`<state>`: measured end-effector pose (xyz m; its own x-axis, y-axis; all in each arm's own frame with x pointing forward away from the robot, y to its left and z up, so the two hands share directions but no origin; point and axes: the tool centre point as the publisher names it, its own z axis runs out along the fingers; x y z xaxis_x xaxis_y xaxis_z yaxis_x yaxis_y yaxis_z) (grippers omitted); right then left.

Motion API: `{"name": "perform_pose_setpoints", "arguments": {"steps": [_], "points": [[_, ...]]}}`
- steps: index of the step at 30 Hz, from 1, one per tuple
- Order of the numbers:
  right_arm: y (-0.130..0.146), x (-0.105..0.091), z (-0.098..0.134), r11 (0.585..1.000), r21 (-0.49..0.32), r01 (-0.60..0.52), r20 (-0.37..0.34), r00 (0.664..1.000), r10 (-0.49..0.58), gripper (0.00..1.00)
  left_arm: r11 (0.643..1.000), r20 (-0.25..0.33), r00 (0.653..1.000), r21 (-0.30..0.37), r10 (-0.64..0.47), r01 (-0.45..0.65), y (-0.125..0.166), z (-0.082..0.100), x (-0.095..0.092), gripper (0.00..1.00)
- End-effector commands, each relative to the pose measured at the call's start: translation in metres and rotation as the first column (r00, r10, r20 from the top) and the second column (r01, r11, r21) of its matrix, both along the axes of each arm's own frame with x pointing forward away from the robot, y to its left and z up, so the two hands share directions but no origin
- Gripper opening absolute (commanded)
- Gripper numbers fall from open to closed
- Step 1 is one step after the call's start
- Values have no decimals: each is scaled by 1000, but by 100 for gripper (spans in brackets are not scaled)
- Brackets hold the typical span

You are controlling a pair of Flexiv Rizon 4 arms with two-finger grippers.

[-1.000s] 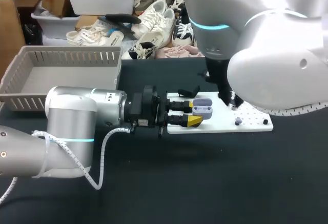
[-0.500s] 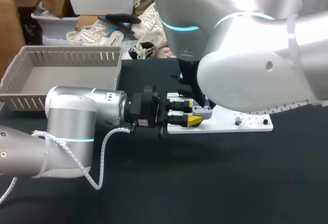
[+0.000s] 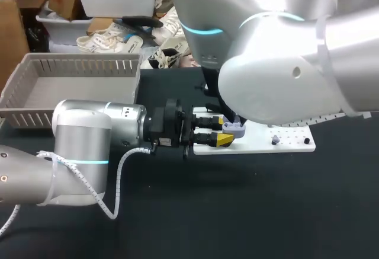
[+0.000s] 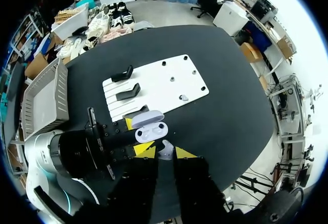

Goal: Pick up each earbud case from the left stands, insert the matching earbuds, close the lid, and place the case in the box.

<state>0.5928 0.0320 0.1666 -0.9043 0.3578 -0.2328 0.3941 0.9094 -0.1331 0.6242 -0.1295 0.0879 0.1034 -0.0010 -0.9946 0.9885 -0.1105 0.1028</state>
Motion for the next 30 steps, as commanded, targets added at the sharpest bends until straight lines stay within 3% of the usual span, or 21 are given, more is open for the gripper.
{"name": "perform_pose_setpoints", "arguments": {"steps": [1,30], "points": [[1,4,-2,1000,-7,-10,2,1000,10,0,1000,1,1000,-1,2,-2,0,0,0,0],[-1,17,-15,1000,-9,-20,-41,999,20,0,1000,1,1000,-1,2,-2,0,0,0,0]]}}
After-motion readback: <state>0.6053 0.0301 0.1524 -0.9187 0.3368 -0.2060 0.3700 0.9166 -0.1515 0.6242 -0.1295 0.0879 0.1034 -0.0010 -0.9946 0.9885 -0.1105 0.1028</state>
